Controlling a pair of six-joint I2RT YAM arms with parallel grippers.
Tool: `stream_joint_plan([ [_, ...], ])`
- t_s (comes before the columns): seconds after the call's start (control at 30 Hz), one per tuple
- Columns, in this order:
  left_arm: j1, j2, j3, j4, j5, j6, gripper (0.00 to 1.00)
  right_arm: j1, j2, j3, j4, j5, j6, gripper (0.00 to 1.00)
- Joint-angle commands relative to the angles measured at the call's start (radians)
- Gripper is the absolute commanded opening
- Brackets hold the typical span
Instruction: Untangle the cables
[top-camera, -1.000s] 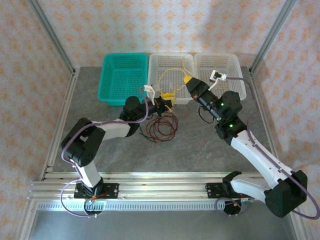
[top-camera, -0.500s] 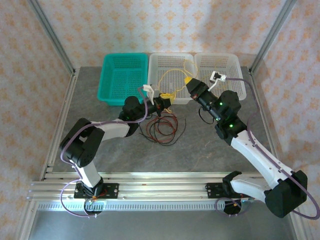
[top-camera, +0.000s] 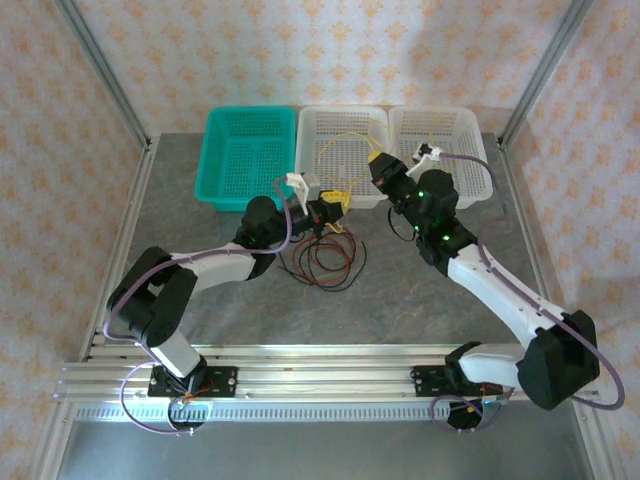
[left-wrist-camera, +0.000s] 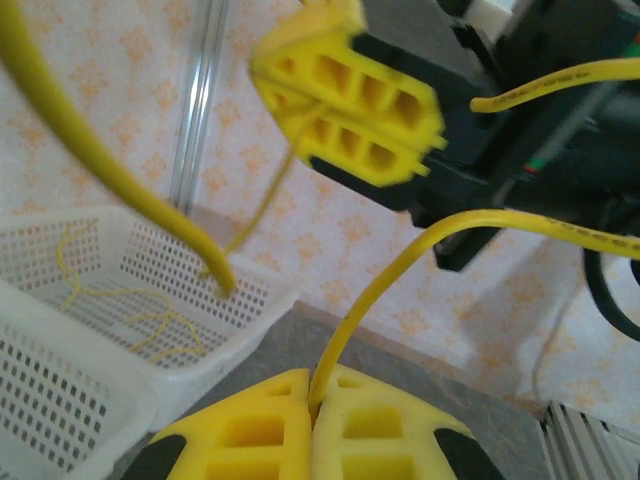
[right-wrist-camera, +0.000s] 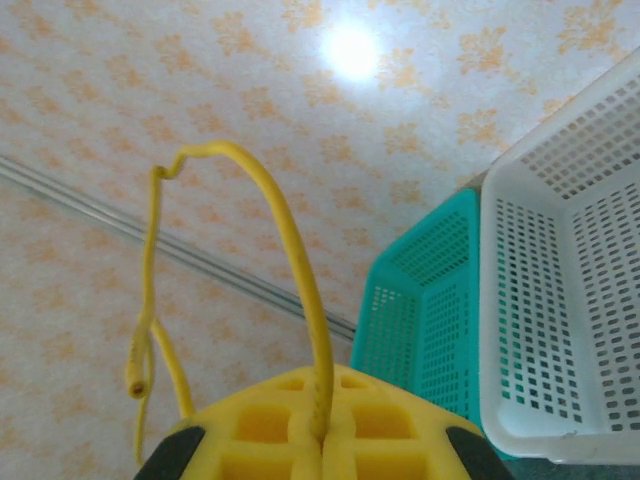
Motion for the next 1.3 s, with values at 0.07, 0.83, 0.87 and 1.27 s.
stream_joint_plan([
  [0.07,-0.013,-0.09,-0.068,-0.05,-0.038,0.039,0.0,-0.021,0.042,0.098,-0.059,0.118,-0.091,0.0],
  [0.83,-0.061,-0.333,0.071,-0.924,-0.806,-0.088,0.0,-0.418,0.351,0.337,-0.512,0.25,-0.298,0.0],
  [0.87,-0.06,-0.329,0.083,-0.948,-0.827,-0.095,0.0,-0.433,0.391,0.377,-0.54,0.249,-0.291,0.0],
  [1.27,-0.06,-0.28,0.149,-1.022,-0.82,-0.064,0.0,-0.507,0.771,0.706,-0.692,0.212,-0.315,0.0],
])
